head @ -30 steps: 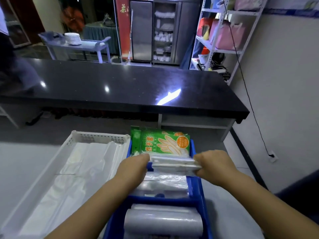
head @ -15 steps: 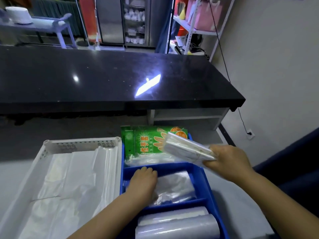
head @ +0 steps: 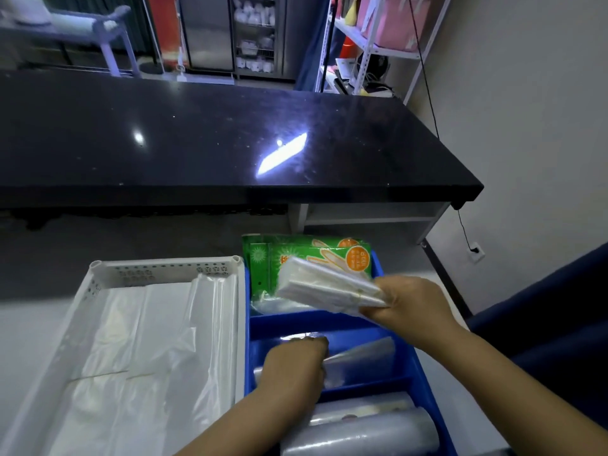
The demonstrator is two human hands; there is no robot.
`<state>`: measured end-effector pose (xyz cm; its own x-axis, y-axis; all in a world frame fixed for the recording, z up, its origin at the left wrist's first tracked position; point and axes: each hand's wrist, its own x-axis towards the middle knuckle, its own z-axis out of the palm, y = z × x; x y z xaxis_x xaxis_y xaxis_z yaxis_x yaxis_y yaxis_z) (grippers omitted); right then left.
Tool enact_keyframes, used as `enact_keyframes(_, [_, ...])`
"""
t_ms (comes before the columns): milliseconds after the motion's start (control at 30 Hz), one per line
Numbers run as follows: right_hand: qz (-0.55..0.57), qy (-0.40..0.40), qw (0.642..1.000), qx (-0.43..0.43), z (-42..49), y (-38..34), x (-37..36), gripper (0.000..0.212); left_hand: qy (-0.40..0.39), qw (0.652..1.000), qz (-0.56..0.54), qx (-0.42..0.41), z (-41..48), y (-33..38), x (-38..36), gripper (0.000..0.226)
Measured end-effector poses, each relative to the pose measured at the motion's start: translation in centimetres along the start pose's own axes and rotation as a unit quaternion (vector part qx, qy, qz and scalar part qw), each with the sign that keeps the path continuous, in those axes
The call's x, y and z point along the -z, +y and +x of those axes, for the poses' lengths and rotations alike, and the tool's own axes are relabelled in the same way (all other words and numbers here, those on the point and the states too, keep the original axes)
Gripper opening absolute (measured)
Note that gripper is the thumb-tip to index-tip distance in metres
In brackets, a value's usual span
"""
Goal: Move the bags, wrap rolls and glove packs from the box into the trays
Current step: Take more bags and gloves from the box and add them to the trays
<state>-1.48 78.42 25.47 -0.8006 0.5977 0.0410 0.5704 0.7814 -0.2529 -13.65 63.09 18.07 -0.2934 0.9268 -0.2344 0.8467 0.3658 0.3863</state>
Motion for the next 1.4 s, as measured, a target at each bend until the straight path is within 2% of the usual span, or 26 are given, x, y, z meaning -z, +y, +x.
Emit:
enact_keyframes(100, [-0.073,-0.053,0.995,0.04,0.9,-0.9,-1.5,0.032,-0.007,1.0,-0.002,0.01,-1.1,0.2,0.0,0.018])
enact_keyframes(200, [-0.124,-0.15,0.979,0.062,1.6,-1.1,-3.3,0.03,-0.007,1.0,-0.017,0.017,-1.6,0.5,0.1,0.016])
enact_keyframes(333, [-0.071,-0.279,0.956,0.056,1.8,-0.4,-5.5,0.028,-0.013,1.0,0.005,0.005,-2.1,1.1,-0.2,0.015])
enact_keyframes(433, [-0.046,-0.308,0.949,0.056,2.1,-0.1,-6.5,0.031,-0.035,0.999,0.035,0.013,-2.0,1.6,-0.4,0.016])
enact_keyframes(600, [-0.059,-0.254,0.957,0.127,2.1,-0.1,-7.3,0.026,-0.029,0.997,0.055,0.035,-1.8,2.5,0.0,0.018])
enact_keyframes(700, [-0.052,-0.231,0.96,0.149,2.1,-0.1,-7.5,0.022,-0.001,0.996,0.073,0.042,-1.5,2.7,0.1,0.025])
enact_keyframes(867, [-0.093,-0.179,0.961,0.189,2.2,0.3,-7.4,0.034,0.017,0.99,0.103,0.09,-1.3,2.6,0.5,0.021])
enact_keyframes(967, [-0.1,-0.151,0.968,0.176,1.9,1.0,-6.6,0.038,0.046,0.988,0.097,0.115,-1.4,1.9,0.5,0.024])
enact_keyframes(1033, [-0.085,-0.119,0.974,0.172,1.4,1.6,-5.8,0.032,0.059,0.986,0.096,0.123,-1.3,1.4,0.3,0.025])
enact_keyframes(1133, [-0.066,-0.017,0.976,0.205,0.4,2.3,-5.0,0.005,0.072,0.984,0.101,0.129,-0.9,1.1,0.3,0.022])
enact_keyframes(1167, [-0.063,0.006,0.975,0.214,0.1,2.4,-5.0,0.005,0.074,0.983,0.105,0.131,-0.8,0.9,0.4,0.021])
enact_keyframes(1300, [-0.039,-0.073,0.984,0.155,-0.5,2.8,-5.3,0.029,0.073,0.981,0.12,0.134,-0.3,0.3,0.4,0.019])
enact_keyframes(1400, [-0.048,-0.088,0.983,0.155,-0.9,3.2,-5.5,0.028,0.067,0.979,0.125,0.145,0.1,0.1,0.3,0.019])
